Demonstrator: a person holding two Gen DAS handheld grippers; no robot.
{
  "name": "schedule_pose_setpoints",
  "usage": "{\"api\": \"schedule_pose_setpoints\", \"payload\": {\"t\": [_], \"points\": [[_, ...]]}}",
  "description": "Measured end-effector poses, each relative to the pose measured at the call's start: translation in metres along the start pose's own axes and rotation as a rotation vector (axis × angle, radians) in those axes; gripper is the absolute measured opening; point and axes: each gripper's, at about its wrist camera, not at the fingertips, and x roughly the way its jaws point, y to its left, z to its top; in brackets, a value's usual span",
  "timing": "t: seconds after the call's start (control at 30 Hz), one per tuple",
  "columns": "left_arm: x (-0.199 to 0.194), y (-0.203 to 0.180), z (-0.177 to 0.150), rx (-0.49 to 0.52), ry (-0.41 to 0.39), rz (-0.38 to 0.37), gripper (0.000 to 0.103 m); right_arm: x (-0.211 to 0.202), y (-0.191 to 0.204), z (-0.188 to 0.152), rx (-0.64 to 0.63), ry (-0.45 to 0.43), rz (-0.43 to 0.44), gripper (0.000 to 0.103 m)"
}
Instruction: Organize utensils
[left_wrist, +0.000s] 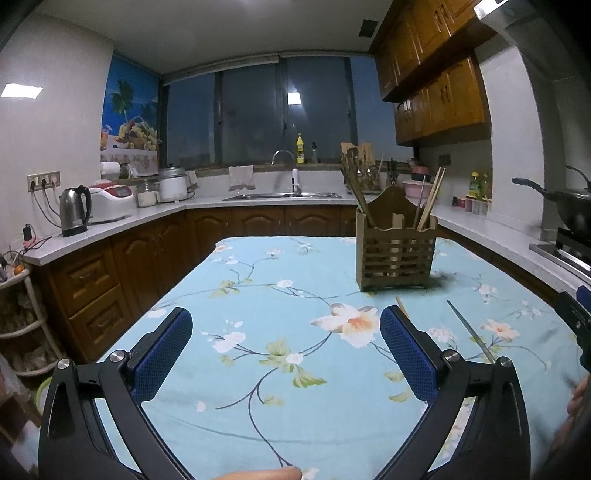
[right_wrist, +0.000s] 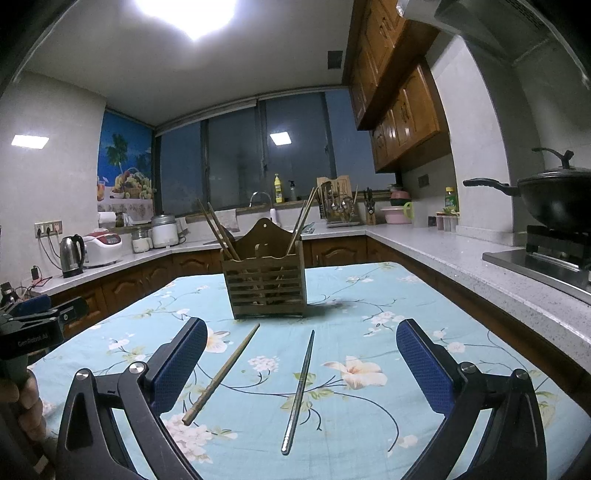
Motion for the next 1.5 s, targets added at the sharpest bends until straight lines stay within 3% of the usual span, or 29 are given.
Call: {"api": "schedule_pose_setpoints", "payload": {"t": [1.5], "points": [[-0.0065, -0.0058, -0.0005, 0.01, -0.01, -0.018, 0.103, -0.0004, 0.0037, -0.0014, 0.009, -0.001, 0.001, 0.103]]}}
